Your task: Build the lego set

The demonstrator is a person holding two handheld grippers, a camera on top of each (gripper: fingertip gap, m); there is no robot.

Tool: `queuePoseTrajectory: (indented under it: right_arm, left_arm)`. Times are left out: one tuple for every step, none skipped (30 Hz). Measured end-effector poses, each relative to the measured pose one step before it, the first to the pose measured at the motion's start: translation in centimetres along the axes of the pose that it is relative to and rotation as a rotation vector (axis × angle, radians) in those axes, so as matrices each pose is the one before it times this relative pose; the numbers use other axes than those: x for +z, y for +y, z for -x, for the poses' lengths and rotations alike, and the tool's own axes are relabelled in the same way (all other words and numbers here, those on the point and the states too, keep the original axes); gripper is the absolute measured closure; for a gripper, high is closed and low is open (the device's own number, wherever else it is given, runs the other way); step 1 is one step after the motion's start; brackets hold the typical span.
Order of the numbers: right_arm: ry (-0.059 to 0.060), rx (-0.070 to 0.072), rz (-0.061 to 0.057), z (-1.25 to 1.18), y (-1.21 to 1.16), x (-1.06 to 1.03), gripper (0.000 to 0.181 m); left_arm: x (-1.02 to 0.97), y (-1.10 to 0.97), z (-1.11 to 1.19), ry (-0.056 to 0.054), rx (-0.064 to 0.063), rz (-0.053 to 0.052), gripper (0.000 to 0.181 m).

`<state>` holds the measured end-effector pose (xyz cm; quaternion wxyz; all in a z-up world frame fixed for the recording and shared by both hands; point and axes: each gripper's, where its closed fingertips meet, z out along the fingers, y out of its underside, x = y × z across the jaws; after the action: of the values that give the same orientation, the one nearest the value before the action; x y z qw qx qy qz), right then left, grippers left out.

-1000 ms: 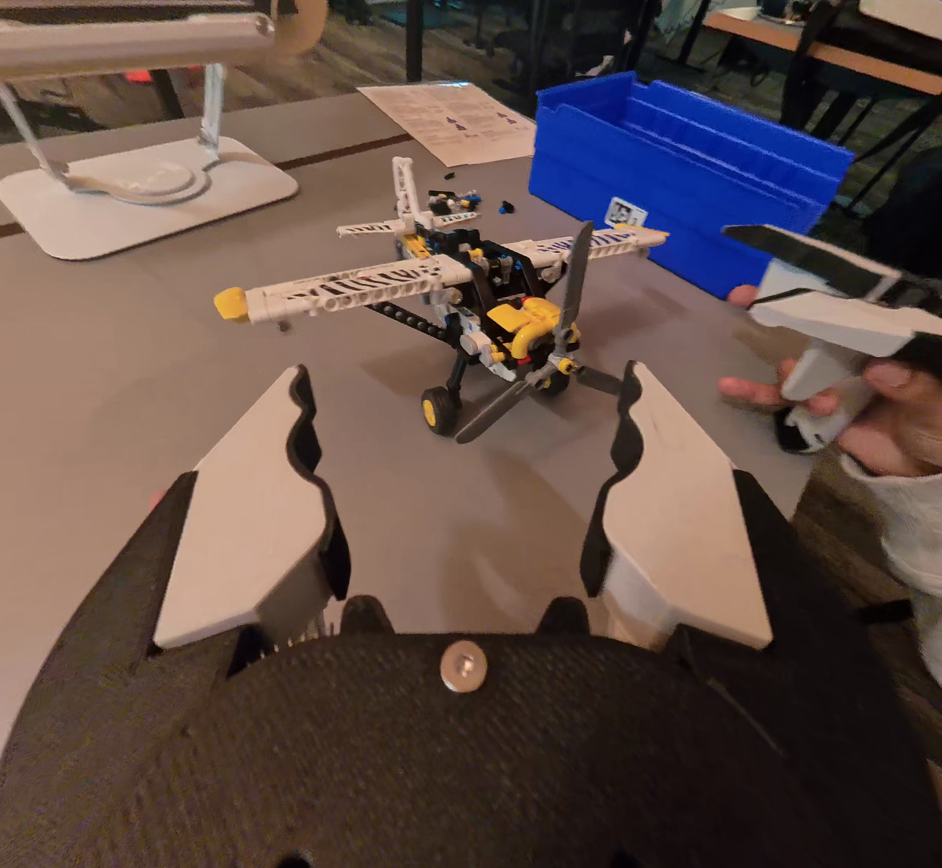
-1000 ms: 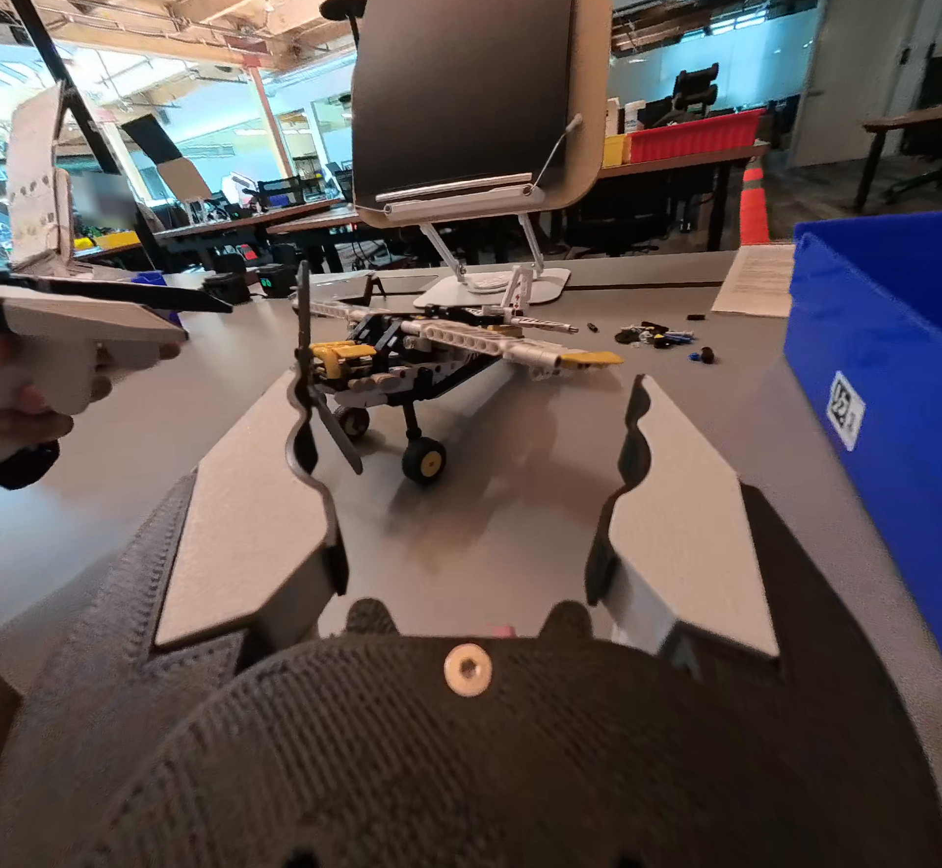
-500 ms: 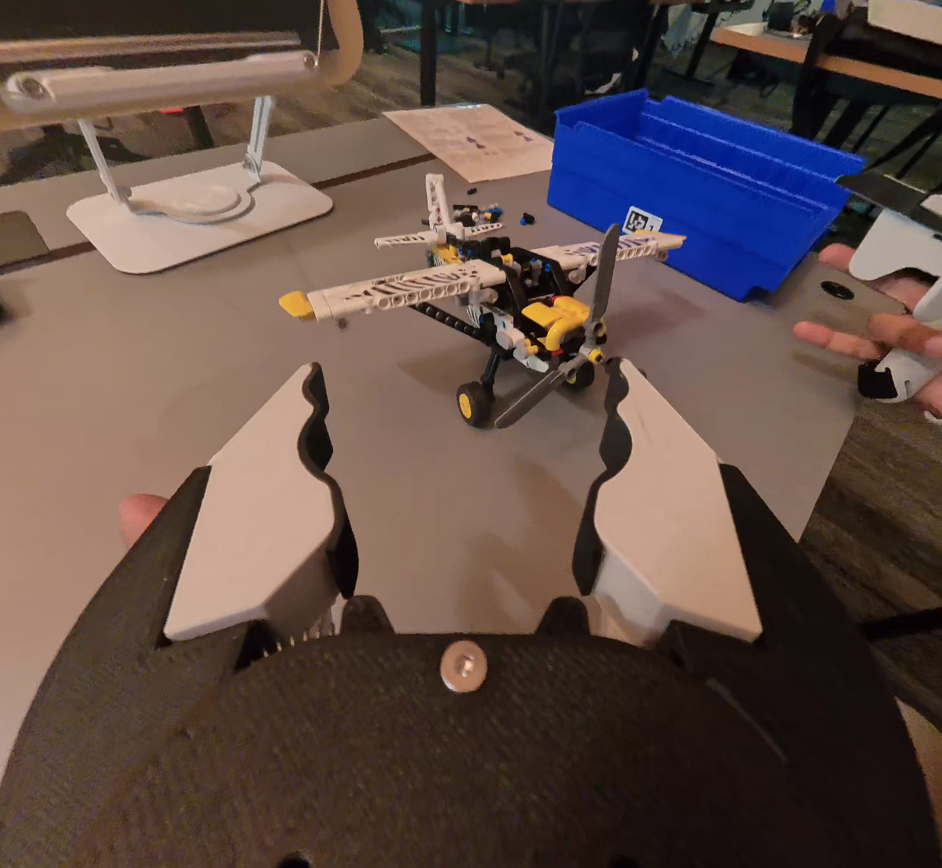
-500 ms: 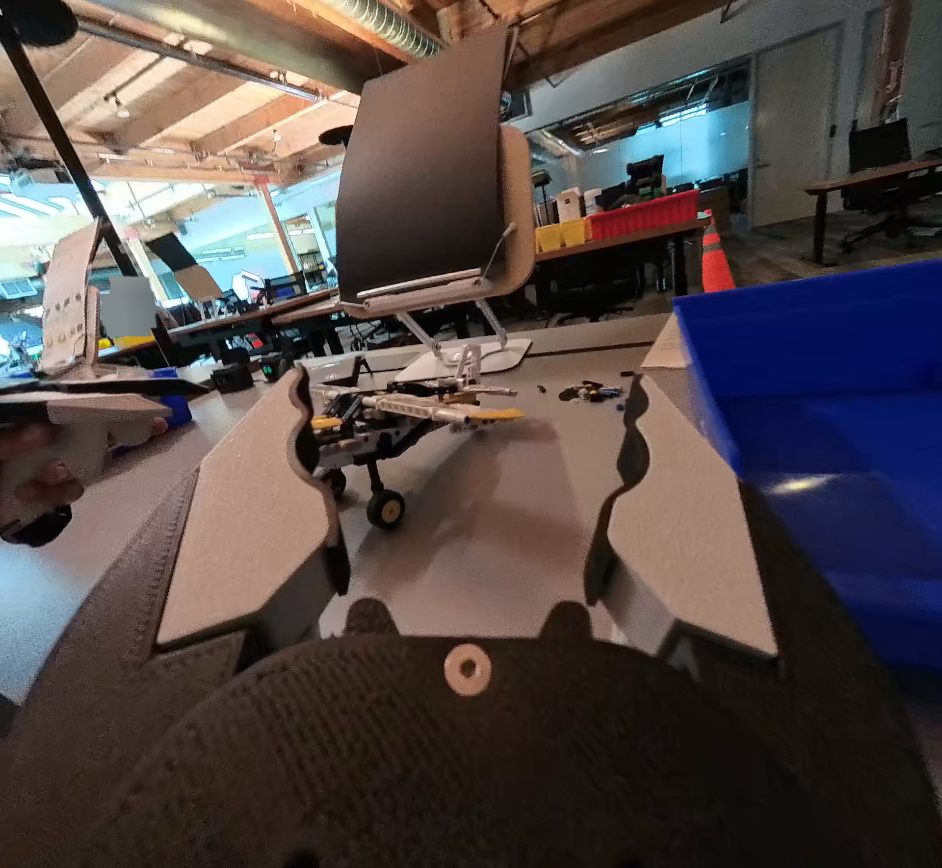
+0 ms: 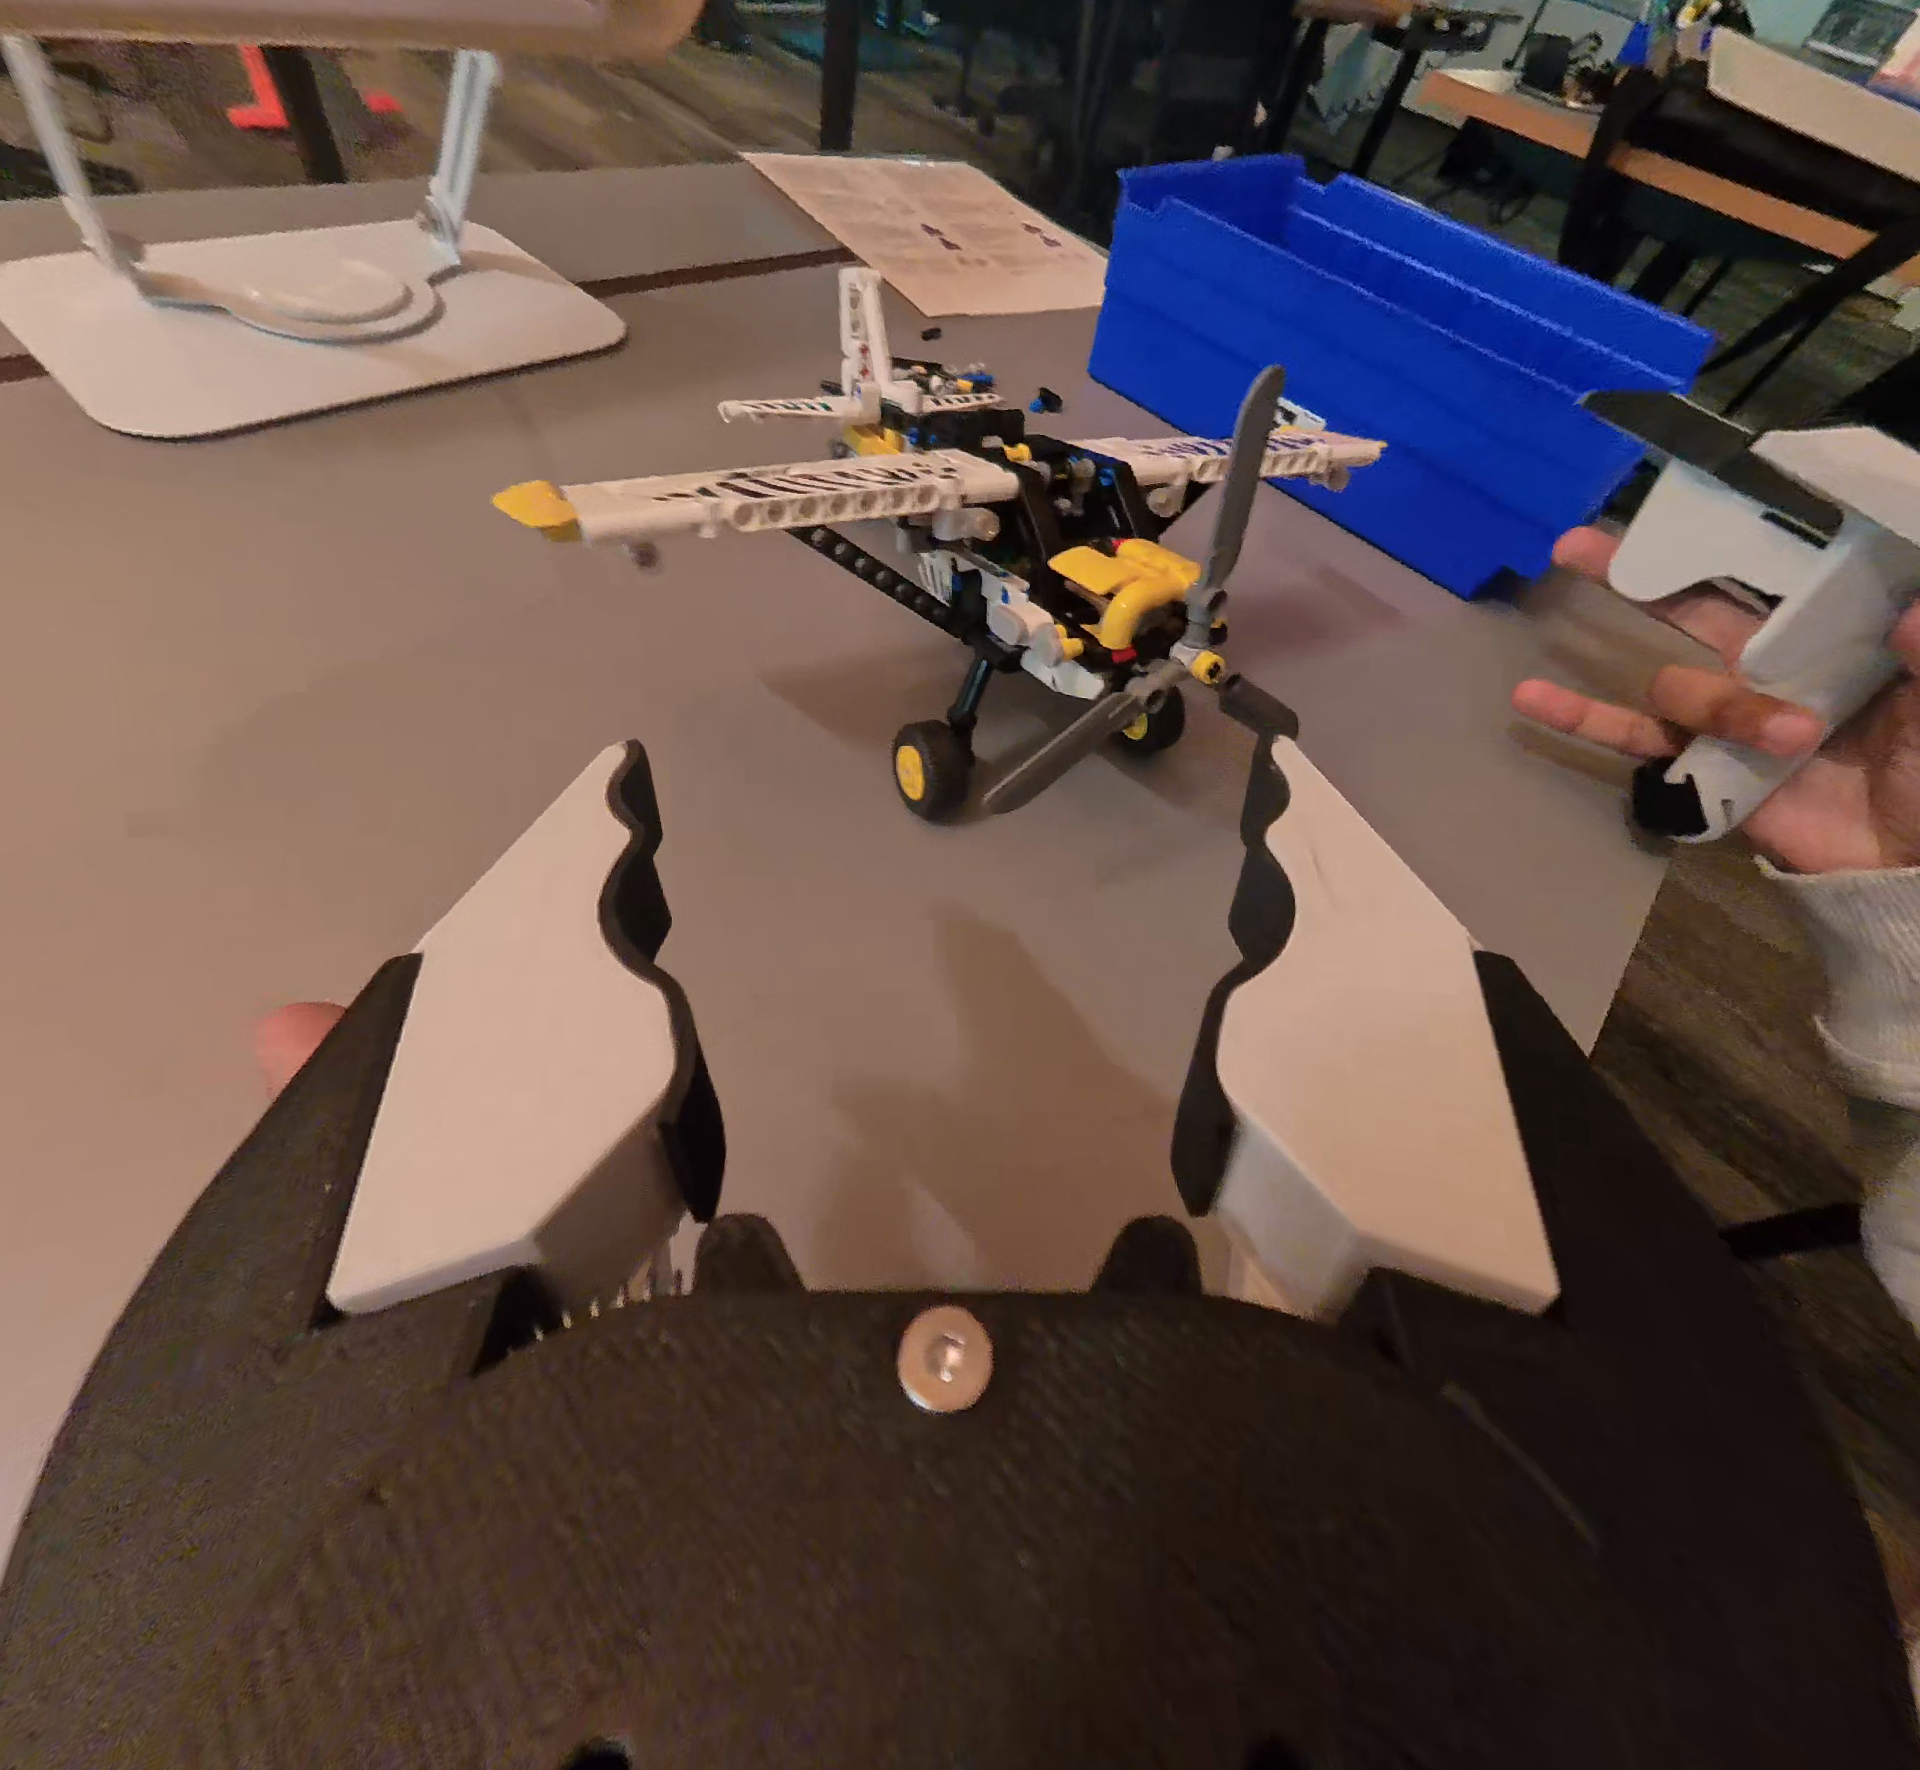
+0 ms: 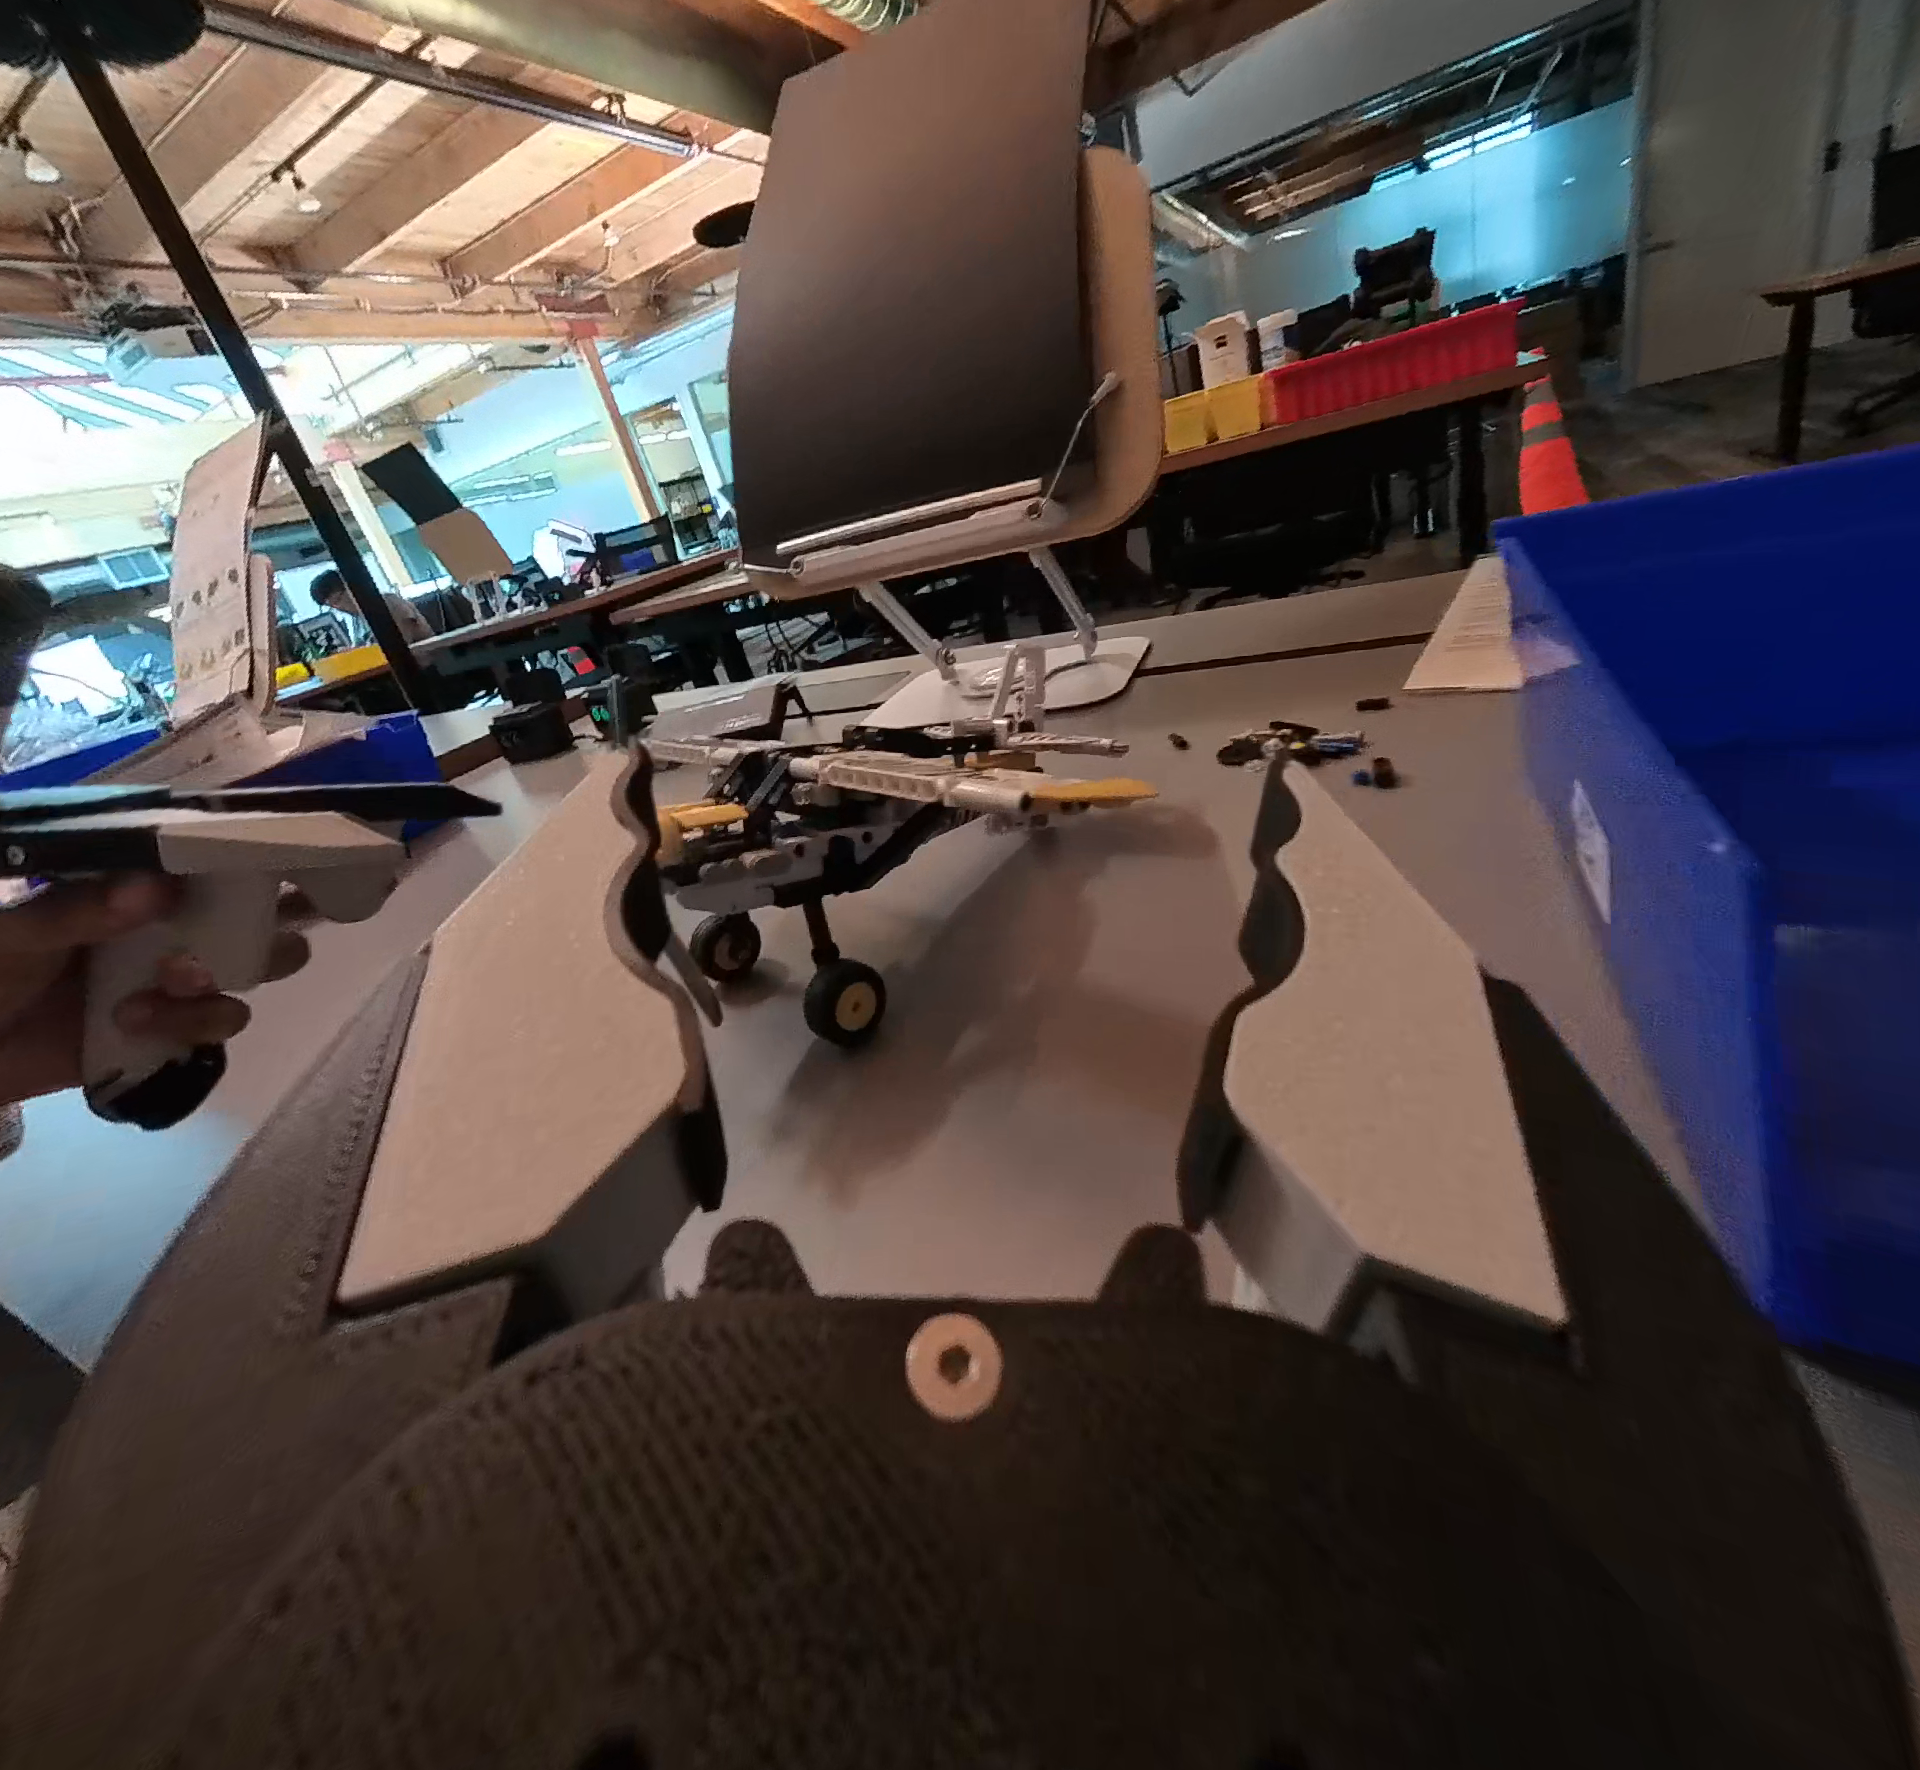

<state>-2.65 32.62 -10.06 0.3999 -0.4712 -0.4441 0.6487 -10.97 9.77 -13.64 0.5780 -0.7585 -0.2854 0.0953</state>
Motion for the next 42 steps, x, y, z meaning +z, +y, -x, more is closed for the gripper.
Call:
queuePoseTrajectory:
  right_arm:
    - [-0.0047,-0.0068,0.0094,0.275,0.264,0.189,0.069]
    - [-0.0032,-0.0065,0.0081,0.205,0.208,0.14,0.069]
    - [-0.0019,-0.0053,0.0055,0.139,0.123,0.088,0.069]
    - [-0.0012,-0.0024,0.0022,0.084,0.06,0.045,0.069]
    - [-0.0021,0.0021,-0.0009,0.058,0.012,0.008,0.07]
    - [-0.0037,0.006,-0.0033,0.045,-0.033,-0.011,0.07]
    - [-0.003,0.0077,-0.0043,-0.002,-0.041,-0.029,0.071]
    - [-0.0008,0.0071,-0.0037,-0.037,-0.035,-0.033,0.072]
    - [0.0005,0.005,-0.0025,-0.059,-0.002,-0.019,0.073]
    - [0.0002,0.0027,-0.0009,-0.043,0.029,-0.024,0.074]
    - [-0.0001,0.001,0.0004,-0.013,0.042,-0.002,0.075]
    - [0.0001,-0.0011,0.0014,0.011,0.072,0.022,0.075]
    - [0.001,-0.0052,0.0026,0.029,0.087,0.03,0.076]
    - [0.002,-0.0116,0.0053,0.052,0.141,0.051,0.078]
    - [0.0064,-0.0184,0.0108,0.053,0.214,0.092,0.079]
    - [0.0133,-0.0256,0.0174,0.036,0.319,0.145,0.08]
    - [0.0132,-0.0288,0.0212,0.16,0.378,0.217,0.079]
    - [0.0055,-0.0243,0.0248,0.402,0.406,0.321,0.08]
    - [-0.0023,-0.0197,0.0268,0.65,0.423,0.438,0.082]
    - [-0.0104,-0.0159,0.0191,0.944,0.329,0.53,0.085]
    - [-0.0237,-0.0118,0.0114,1.332,0.28,0.623,0.085]
    - [-0.038,-0.0152,0.0163,1.665,0.398,0.707,0.086]
    - [-0.0431,-0.029,0.0302,1.749,0.635,0.771,0.085]
    - [-0.0307,-0.0447,0.0398,1.488,0.719,0.72,0.085]
    - [0.0143,-0.0541,0.0324,0.635,0.484,0.508,0.099]
    - [0.0165,-0.0581,0.0194,0.347,0.213,0.229,0.094]
    - [-0.0012,-0.0467,0.0065,0.309,0.051,-0.008,0.084]
    - [0.011,-0.0209,-0.0004,-0.221,-0.048,-0.186,0.087]
    - [0.0243,0.0017,-0.0039,-0.766,-0.126,-0.315,0.088]
    - [0.0236,0.0154,-0.0066,-0.965,-0.211,-0.424,0.089]
    - [0.0198,0.0201,-0.0106,-0.976,-0.308,-0.497,0.09]
    - [0.0197,0.0235,-0.0177,-0.903,-0.473,-0.51,0.092]
    - [0.0118,0.0243,-0.0243,-0.646,-0.621,-0.47,0.094]
    - [0.0048,0.0215,-0.0269,-0.304,-0.725,-0.387,0.096]
    - [0.0004,0.015,-0.0285,0.025,-0.852,-0.294,0.1]
    - [-0.0038,0.0095,-0.0322,0.352,-0.923,-0.177,0.103]
    - [-0.0113,0.0078,-0.0307,0.666,-0.853,-0.022,0.106]
    - [-0.0213,0.0079,-0.0209,0.97,-0.594,0.174,0.108]
    - [-0.024,0.0056,-0.0029,1.074,-0.166,0.376,0.109]
    - [-0.0124,-0.0015,0.0197,0.851,0.317,0.553,0.111]
    - [0.0021,-0.014,0.0358,0.562,0.699,0.643,0.115]
    - [0.0142,-0.0246,0.0366,0.323,0.783,0.612,0.123]
  left_arm:
    - [0.253,0.2,-0.345,0.0103,0.0016,0.0061,0.072]
    - [0.206,0.161,-0.249,0.0054,0.0025,0.0055,0.072]
    - [0.153,0.118,-0.192,0.0038,0.0035,0.0045,0.073]
    - [0.111,0.08,-0.173,0.0035,0.0027,0.0032,0.073]
    - [0.077,0.056,-0.156,0.0046,0.0008,0.0018,0.074]
    - [0.036,0.05,-0.141,0.0044,-0.0009,0.0014,0.075]
    - [0.025,0.035,-0.093,0.0018,-0.0027,0.0001,0.076]
    - [0.005,0.025,-0.075,0.0009,-0.003,-0.0012,0.077]
    - [0.007,0.03,-0.085,0.001,-0.0033,-0.0017,0.079]
    - [0.018,0.055,-0.088,0.0014,-0.0028,-0.0012,0.081]
    - [0.01,0.065,-0.146,0.0038,-0.0007,-0.0013,0.086]
    - [0.041,0.053,-0.196,0.0058,0.0003,-0.0029,0.093]
    - [0.074,0.084,-0.219,0.0047,-0.0007,-0.0027,0.099]
    - [0.108,0.114,-0.217,0.0037,-0.0005,-0.0003,0.105]
    - [0.134,0.087,-0.329,0.0074,0.0019,0.0003,0.111]
    - [0.18,0.027,-0.463,0.0108,0.0045,-0.0009,0.116]
    - [0.227,-0.087,-0.538,0.0098,0.0063,-0.003,0.118]
    - [0.279,-0.14,-0.653,0.0124,0.0115,-0.0036,0.118]
    - [0.329,-0.16,-0.721,0.014,0.0155,-0.0042,0.119]
    - [0.37,-0.138,-0.752,0.0142,0.0161,-0.0041,0.12]
    - [0.38,-0.058,-0.822,0.0196,0.0219,-0.0009,0.121]
    - [0.329,0.029,-0.803,0.0221,0.0278,0.0034,0.121]
    - [0.252,0.116,-0.508,0.0121,0.0291,0.0075,0.121]
    - [0.138,0.119,-0.084,-0.0043,0.0254,0.0079,0.122]
    - [-0.03,0.105,0.31,-0.0183,0.0193,0.0052,0.129]
    - [-0.171,0.093,0.52,-0.0201,0.0127,0.0009,0.13]
    - [-0.277,0.057,0.664,-0.0195,-0.0015,-0.0027,0.13]
    - [-0.353,0.002,0.662,-0.0118,-0.0132,-0.0053,0.131]
    - [-0.432,-0.095,0.594,-0.0033,-0.0213,-0.0099,0.131]
    - [-0.491,-0.201,0.53,0.0007,-0.0259,-0.0139,0.131]
    - [-0.525,-0.253,0.443,0.0013,-0.0264,-0.0148,0.133]
    - [-0.536,-0.247,0.261,0.0055,-0.02,-0.0133,0.133]
    - [-0.505,-0.164,0.116,0.0066,-0.0107,-0.0103,0.134]
    - [-0.441,-0.013,0.117,-0.0016,-0.0023,-0.005,0.134]
    - [-0.355,0.183,0.16,-0.0104,0.0028,0.0011,0.134]
    - [-0.261,0.367,0.095,-0.0125,0.0027,0.0048,0.135]
    - [-0.152,0.446,-0.076,-0.0072,-0.0038,0.0016,0.134]
    - [-0.039,0.419,-0.346,0.0063,-0.0147,-0.0042,0.134]
    - [0.075,0.371,-0.563,0.0186,-0.0227,-0.0064,0.134]
    - [0.191,0.299,-0.624,0.0224,-0.0261,-0.0066,0.133]
    - [0.247,0.211,-0.673,0.0258,-0.0223,-0.0053,0.133]
    - [0.276,0.143,-0.672,0.026,-0.0122,-0.0016,0.133]
